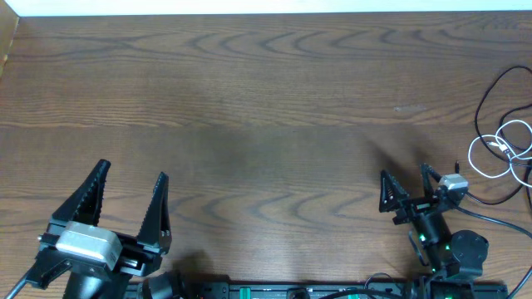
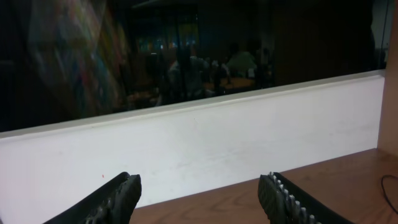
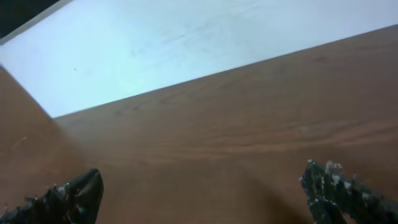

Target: Untangle cables

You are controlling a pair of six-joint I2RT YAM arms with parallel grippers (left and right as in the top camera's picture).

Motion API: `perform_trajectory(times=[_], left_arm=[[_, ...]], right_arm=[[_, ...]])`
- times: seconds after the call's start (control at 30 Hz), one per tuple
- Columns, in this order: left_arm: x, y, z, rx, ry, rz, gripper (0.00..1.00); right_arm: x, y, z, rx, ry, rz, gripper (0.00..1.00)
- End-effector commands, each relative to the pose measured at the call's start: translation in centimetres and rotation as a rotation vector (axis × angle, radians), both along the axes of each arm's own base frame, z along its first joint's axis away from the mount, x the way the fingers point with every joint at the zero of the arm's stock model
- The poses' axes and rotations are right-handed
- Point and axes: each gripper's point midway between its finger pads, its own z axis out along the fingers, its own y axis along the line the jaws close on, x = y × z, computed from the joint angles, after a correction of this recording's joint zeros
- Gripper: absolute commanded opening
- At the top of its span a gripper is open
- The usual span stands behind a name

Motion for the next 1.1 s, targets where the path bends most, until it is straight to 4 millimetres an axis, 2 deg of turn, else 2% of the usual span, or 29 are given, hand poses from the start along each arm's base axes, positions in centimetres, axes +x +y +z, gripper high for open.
perform_trajectory(times=[0.0,0.1,0.63,0.73,1.07], left_arm=[[-0.7,-0.3,0.8,0.017,-0.027,-0.004,0.66],[-0.7,-0.3,0.8,0.017,-0.027,-0.004,0.66],[-0.9,-0.4,0.7,0.036,-0.030,0.000,0.66],[-0.8,0.0,-0.5,0.060,0.006,0.030,0.66],[0.1,0.5,-4.5,-0.014,0.170,0.036,0.66]], right_arm=[[-0.2,0.5,0.3,0.008,-0.012,0.020,0.99],[-0.3,0.6,0.8,0.007,-0.036,0.025,0.99],[-0.5,1.2,0.8,0.008,-0.034,0.049,0.99],[-0.5,1.2,0.8,0.008,-0.034,0.049,0.99],[-0.5,1.2,0.8,0.008,-0.034,0.049,0.99]])
